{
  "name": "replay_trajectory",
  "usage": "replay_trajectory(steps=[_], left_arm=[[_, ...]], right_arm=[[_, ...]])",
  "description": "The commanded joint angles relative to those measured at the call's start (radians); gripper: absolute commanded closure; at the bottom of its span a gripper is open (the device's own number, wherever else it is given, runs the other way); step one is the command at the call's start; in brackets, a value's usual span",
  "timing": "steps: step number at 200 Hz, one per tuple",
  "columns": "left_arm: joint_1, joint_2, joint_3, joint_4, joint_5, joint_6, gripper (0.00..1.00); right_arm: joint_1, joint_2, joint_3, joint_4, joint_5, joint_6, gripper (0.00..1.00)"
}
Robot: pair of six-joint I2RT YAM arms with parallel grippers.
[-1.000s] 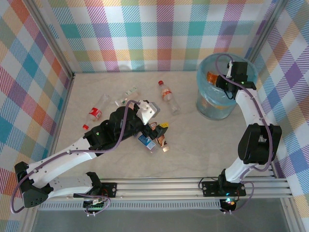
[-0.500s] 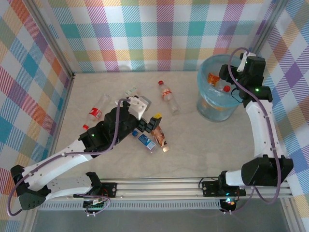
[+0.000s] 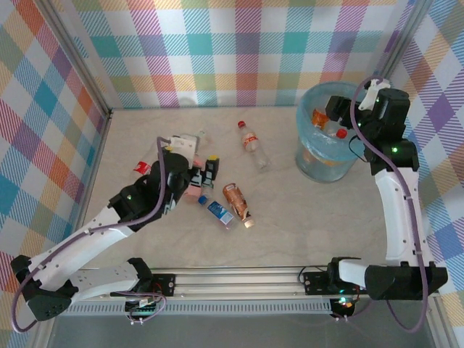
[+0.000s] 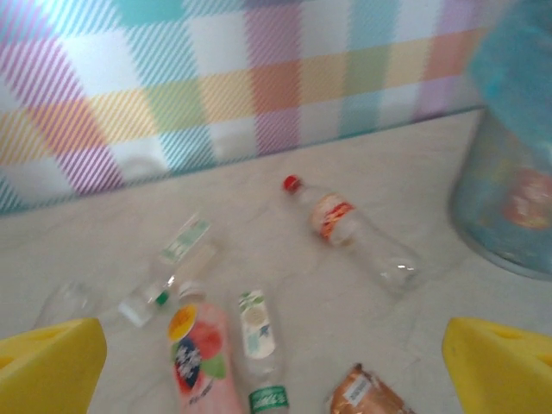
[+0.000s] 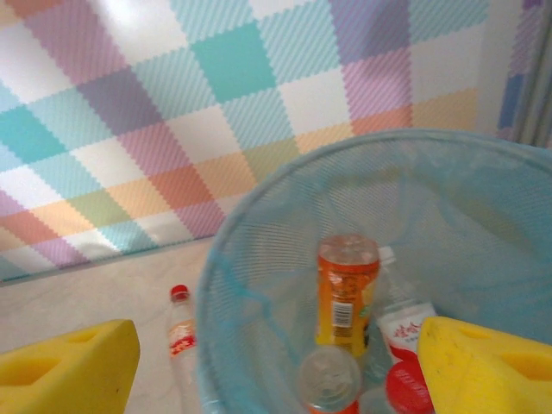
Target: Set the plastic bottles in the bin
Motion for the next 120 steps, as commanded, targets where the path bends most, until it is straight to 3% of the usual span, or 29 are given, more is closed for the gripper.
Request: replay_trajectory(steps=[1, 74, 97, 120], left_arm=[[0.104, 0.028, 0.042, -0.181, -0.016, -0.172, 0.00], [0.513, 0.078, -0.014, -0.263, 0.389, -0.303, 0.00], [0.629, 0.127, -0.024, -0.273, 0.493, -0.294, 0.00], [0.752, 0.206, 0.009, -0.302, 0.557, -0.200, 0.01]], right_arm=[[0.043, -0.045, 0.020, -0.012, -0.035, 0.016, 0.16], [0.240, -0.091, -0.010, 0.009, -0.036, -0.025, 0.17], [0.316, -0.080, -0.019, 0.028, -0.047, -0.045, 0.17], [0.394, -0.062, -0.028, 0.029, -0.055, -0.068, 0.18]])
